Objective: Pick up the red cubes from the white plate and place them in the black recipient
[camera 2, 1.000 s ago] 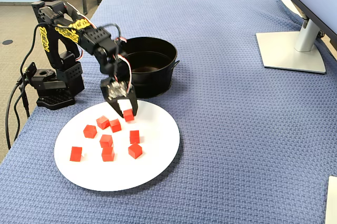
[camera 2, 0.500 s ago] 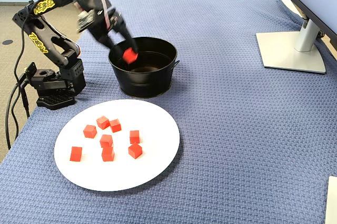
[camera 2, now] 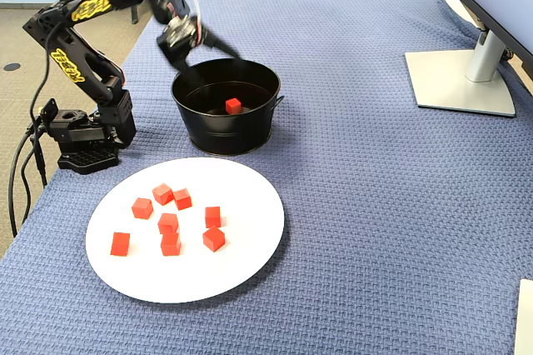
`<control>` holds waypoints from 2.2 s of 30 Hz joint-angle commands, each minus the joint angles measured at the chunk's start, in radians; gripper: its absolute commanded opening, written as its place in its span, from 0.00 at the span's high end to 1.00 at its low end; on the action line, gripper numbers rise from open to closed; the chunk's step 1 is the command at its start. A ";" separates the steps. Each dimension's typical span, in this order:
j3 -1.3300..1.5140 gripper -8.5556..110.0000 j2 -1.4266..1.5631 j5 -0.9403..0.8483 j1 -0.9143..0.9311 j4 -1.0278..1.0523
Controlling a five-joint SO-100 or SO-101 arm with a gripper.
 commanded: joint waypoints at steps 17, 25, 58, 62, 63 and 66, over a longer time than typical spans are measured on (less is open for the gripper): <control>0.150 0.66 -0.353 -1.019 0.667 -0.304; 0.146 0.70 -0.399 -1.006 0.655 -0.327; 0.318 0.82 -0.451 -0.767 0.603 -0.561; 0.322 0.85 -0.442 -0.749 0.594 -0.560; 0.325 0.85 -0.436 -0.744 0.592 -0.560; 0.327 0.89 -0.426 -0.716 0.580 -0.560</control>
